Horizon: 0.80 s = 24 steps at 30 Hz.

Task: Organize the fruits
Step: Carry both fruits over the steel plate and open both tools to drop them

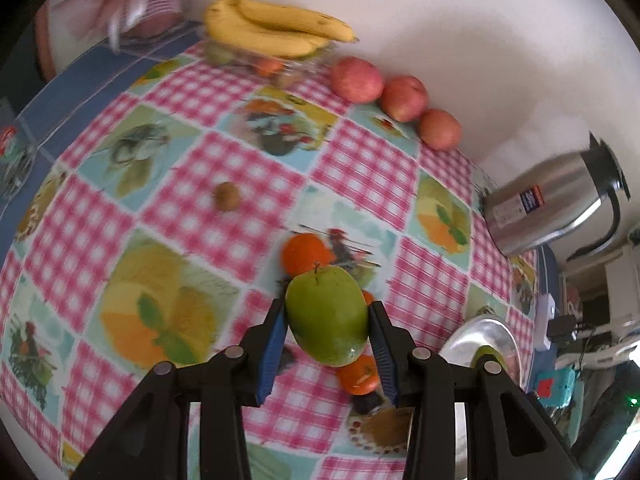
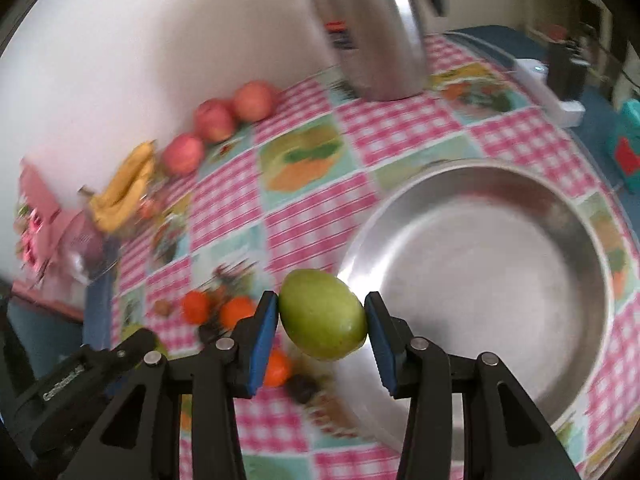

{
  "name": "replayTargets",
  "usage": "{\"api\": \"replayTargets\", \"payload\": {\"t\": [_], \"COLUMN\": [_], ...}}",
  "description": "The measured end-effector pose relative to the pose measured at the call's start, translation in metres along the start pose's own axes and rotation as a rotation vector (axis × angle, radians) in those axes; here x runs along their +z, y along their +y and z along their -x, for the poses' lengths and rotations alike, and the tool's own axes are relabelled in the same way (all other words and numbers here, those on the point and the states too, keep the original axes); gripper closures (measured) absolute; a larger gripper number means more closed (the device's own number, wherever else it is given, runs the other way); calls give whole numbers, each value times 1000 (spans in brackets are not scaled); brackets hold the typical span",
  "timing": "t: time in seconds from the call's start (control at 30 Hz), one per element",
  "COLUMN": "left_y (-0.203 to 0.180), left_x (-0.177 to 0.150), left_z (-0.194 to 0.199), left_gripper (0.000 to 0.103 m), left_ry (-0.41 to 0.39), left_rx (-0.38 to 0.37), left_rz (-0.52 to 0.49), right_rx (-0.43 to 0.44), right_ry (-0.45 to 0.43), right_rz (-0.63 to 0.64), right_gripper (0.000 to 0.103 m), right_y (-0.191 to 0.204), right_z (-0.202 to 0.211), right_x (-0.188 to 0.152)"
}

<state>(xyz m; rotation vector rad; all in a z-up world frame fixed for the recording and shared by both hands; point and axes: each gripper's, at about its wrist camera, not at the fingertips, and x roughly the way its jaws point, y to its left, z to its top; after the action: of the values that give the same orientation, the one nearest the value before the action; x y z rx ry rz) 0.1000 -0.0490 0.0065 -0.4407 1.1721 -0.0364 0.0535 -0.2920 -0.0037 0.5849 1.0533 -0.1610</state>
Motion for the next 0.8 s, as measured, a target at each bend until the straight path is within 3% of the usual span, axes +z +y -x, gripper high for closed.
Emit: {"api": "replayTargets", "payload": {"t": [0.23,0.4,0.6,0.8], "left_y": [-61,-111,-148,-150], "left_x": [-19,-48,-83,-93], "left_z": [-24,-38,-54,-60], "left_gripper": [60,60,60,59], "left_ry": [51,79,117,144], "left_rx": [-43,-82,-76,-55], "left_rz": [-121,-293,-451,-480], "right_rx": [-136,-243,-250,-251], "right_ry": [-61,-108,-122,-64], "right_rz": [-122,-236,-300,-280], "right_gripper": [57,57,57,57], "right_y": [-66,-111,-132,-128], "right_z": [19,39,46,31], "right_x": [12,14,12,6]}}
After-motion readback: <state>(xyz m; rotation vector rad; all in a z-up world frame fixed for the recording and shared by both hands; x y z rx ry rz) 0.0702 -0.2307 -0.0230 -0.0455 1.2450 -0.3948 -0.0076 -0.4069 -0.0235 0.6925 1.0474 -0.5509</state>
